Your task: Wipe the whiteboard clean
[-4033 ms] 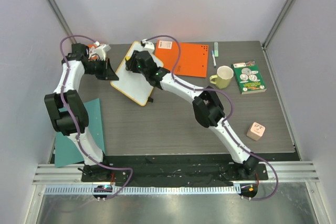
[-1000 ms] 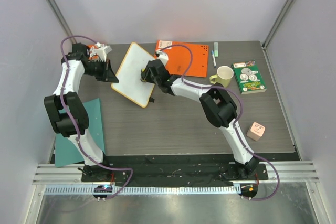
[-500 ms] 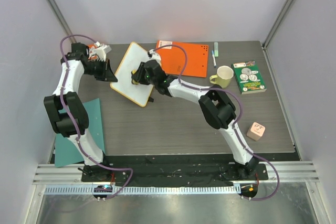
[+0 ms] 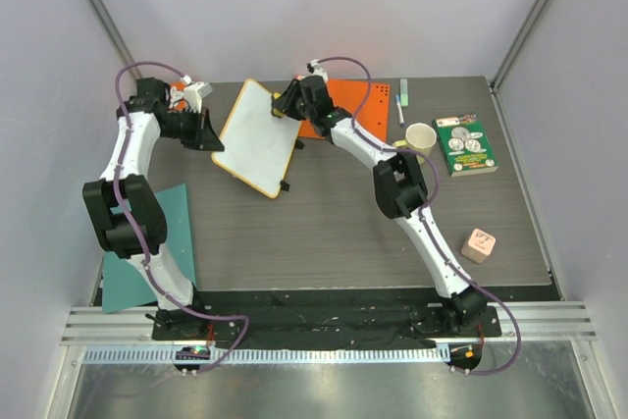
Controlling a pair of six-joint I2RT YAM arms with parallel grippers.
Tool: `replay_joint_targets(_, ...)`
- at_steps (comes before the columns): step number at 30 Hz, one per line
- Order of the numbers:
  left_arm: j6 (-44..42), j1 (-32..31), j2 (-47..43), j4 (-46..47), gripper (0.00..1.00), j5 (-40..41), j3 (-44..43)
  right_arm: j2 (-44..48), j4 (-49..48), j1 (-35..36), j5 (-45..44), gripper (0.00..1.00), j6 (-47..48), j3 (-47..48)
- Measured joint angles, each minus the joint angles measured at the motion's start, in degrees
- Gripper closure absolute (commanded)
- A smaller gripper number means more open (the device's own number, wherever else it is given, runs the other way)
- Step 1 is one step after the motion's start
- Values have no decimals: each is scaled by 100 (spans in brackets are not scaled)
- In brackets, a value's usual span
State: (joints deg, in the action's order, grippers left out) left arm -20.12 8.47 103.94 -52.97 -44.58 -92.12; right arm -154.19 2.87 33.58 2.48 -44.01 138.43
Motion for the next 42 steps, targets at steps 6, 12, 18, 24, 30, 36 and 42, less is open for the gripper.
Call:
replay_joint_targets(6,24,-9,-52,-118,100,46,0,636,-459,22,33,99,37,-1360)
replay_joint_targets(12,20,-11,-155,-164,100,98,57,1611,-909,267,-61,99,50,-3128)
replay_joint_targets(18,7,-7,-227,-201,100,243,94,2227,-1241,772,-337,99,24,-4052)
replay_joint_targets(24,-33,31,-227,-205,100,516,142,2361,-1609,1338,-422,99,-79,-4105)
replay_joint_targets(30,-155,31,-227,-72,100,562,170,2450,-2048,1646,-9,99,-302,-4135)
replay_joint_targets(36,-160,26,-232,37,100,417,179,2319,-1668,1132,203,99,-321,-3873)
replay_joint_targets(42,-149,-26,-258,133,100,195,179,1985,-1073,363,22,99,-348,-3753)
